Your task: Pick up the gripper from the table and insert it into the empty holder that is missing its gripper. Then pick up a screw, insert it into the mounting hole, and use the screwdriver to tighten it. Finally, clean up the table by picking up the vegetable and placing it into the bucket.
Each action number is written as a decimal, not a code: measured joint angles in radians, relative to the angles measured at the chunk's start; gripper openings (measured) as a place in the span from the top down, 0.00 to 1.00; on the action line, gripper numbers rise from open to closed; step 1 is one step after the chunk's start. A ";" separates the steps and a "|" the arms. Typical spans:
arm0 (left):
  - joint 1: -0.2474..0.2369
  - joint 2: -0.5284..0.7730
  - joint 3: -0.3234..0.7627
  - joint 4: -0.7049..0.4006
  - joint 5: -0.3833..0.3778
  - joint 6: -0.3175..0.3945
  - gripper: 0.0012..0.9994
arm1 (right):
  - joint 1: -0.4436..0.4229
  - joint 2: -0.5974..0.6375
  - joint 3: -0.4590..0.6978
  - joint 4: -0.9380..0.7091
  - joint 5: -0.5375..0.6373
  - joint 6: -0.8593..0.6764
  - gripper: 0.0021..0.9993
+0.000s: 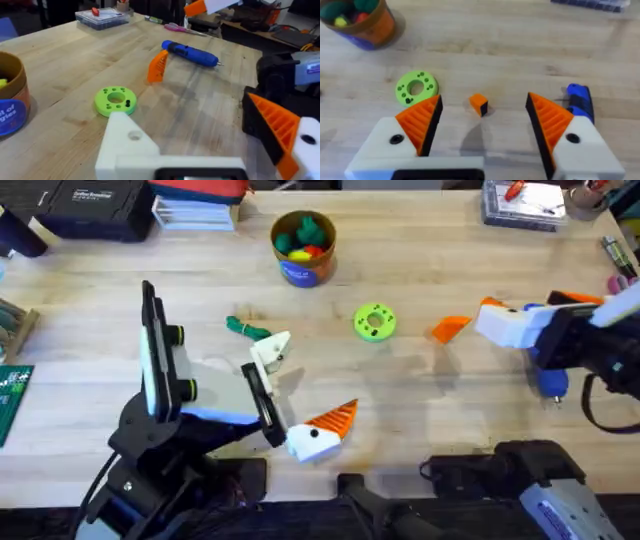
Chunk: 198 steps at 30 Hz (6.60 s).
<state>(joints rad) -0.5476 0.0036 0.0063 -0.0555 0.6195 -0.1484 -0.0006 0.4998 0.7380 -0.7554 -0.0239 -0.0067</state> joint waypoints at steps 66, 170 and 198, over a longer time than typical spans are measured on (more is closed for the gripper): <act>0.000 0.000 0.000 0.000 0.051 0.067 0.01 | 0.134 0.709 0.296 -0.274 0.111 -0.423 0.99; 0.021 0.015 0.000 -0.004 -0.066 0.027 0.01 | 0.399 1.168 -0.071 1.117 -1.411 0.938 0.99; 0.011 0.015 0.002 -0.004 -0.014 0.029 0.01 | 0.427 1.184 -0.013 1.182 -1.417 1.070 0.99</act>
<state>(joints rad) -0.5364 0.0185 0.0078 -0.0597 0.6055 -0.1192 0.4263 1.6840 0.7253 0.4263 -1.4411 1.0631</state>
